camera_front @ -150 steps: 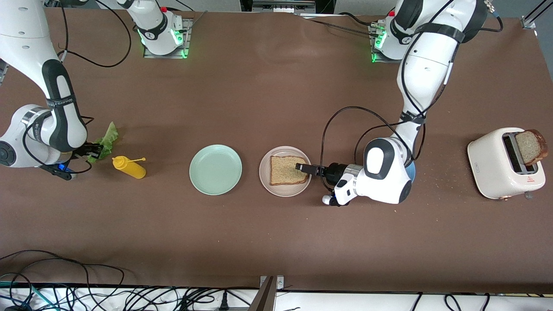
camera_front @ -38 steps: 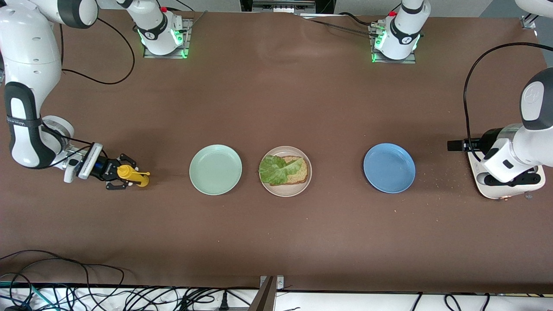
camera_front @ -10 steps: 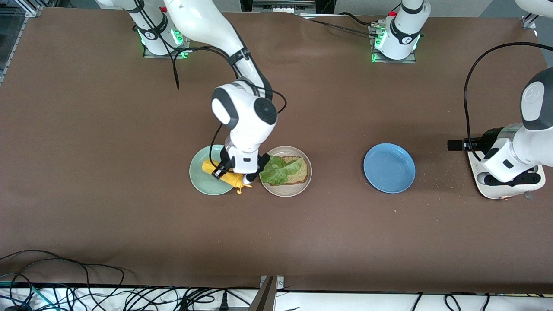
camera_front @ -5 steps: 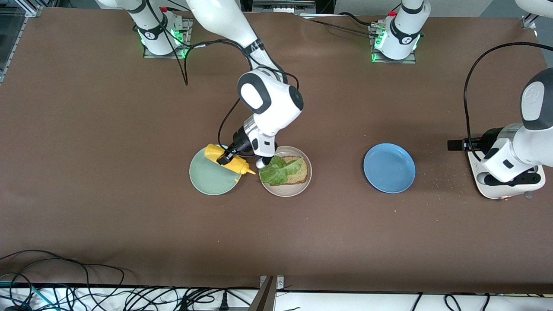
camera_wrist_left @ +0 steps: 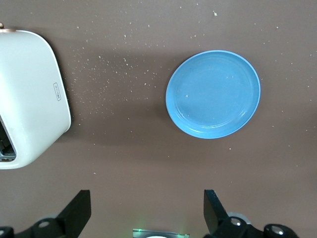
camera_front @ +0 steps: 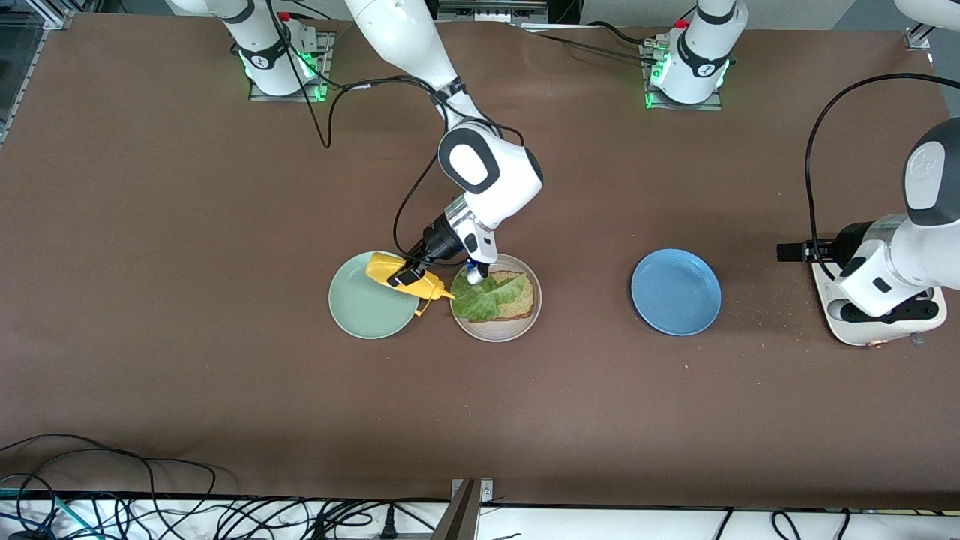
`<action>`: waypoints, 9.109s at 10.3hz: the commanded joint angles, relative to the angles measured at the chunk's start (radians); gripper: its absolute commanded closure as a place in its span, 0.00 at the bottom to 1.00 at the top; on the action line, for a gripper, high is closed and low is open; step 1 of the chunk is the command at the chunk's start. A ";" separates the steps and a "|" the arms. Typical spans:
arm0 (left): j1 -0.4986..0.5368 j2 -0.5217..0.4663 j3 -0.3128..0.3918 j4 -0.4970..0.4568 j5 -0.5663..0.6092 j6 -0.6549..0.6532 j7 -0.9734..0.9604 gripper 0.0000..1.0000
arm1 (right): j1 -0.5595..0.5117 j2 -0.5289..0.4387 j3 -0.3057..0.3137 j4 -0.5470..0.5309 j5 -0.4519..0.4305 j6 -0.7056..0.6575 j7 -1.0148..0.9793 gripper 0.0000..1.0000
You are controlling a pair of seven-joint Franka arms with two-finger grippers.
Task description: Make sandwich on beige plate with both arms
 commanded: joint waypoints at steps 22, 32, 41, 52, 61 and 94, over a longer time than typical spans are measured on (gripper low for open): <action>0.218 -0.045 0.018 -0.017 0.161 -0.003 0.278 0.00 | -0.180 -0.294 -0.763 -0.007 1.158 -0.190 -1.192 1.00; 0.440 -0.158 0.013 -0.370 0.152 0.500 0.422 0.00 | -0.874 -0.254 -0.484 -0.424 1.927 -0.492 -1.998 1.00; 0.496 -0.207 0.013 -0.537 0.071 0.690 0.439 0.88 | -1.168 -0.115 -0.158 -0.418 1.931 -0.408 -2.417 1.00; 0.503 -0.204 0.011 -0.472 -0.001 0.626 0.420 1.00 | -1.170 -0.033 -0.131 -0.416 2.002 -0.385 -2.445 0.55; 0.399 -0.046 0.010 -0.022 -0.198 0.022 0.360 1.00 | -1.182 -0.035 -0.131 -0.390 2.002 -0.397 -2.436 0.00; -0.149 0.221 -0.203 -0.481 -1.537 0.733 0.639 1.00 | -1.104 -0.282 -0.315 0.135 1.660 -0.463 -0.964 0.00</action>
